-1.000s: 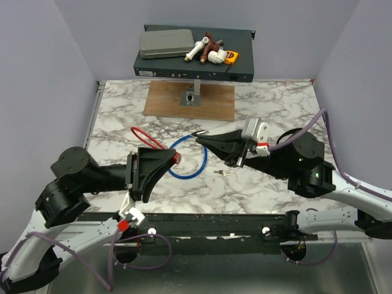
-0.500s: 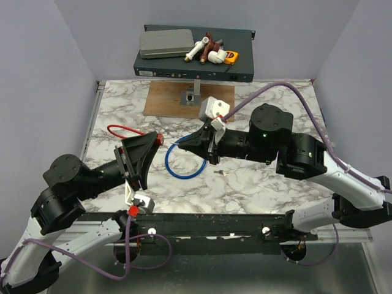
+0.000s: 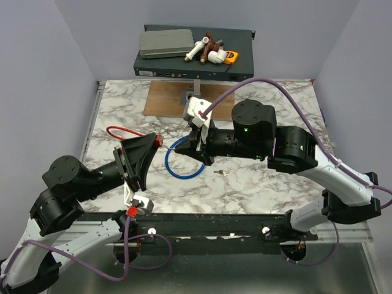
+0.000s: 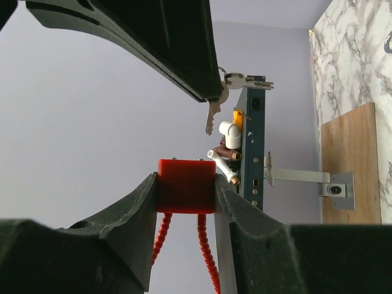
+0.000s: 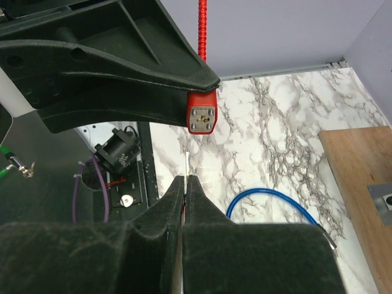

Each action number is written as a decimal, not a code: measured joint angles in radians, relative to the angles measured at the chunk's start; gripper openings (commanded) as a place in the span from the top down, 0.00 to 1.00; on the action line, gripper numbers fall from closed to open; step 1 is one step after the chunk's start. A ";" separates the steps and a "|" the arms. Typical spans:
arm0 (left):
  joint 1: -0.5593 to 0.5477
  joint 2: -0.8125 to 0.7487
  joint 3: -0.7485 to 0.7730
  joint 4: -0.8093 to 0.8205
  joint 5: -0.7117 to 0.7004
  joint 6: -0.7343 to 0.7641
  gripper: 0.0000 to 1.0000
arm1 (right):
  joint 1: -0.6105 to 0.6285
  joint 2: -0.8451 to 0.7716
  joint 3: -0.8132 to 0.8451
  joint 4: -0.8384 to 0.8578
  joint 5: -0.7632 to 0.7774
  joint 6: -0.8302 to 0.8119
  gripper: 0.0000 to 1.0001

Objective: Unlock with the key
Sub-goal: Unlock the lock.

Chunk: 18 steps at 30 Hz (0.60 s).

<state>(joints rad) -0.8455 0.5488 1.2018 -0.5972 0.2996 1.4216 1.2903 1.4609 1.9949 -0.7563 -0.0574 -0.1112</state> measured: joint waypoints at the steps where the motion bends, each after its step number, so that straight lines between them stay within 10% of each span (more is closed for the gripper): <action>1: 0.000 0.000 0.000 -0.004 0.000 0.004 1.00 | 0.000 0.005 0.004 -0.001 0.000 0.000 0.99; 18: 0.000 -0.021 -0.034 -0.033 0.008 0.034 1.00 | 0.000 0.026 0.016 0.002 0.000 -0.013 0.99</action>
<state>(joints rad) -0.8455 0.5274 1.1683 -0.6300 0.3080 1.4555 1.2903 1.4868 2.0113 -0.7547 -0.0570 -0.1242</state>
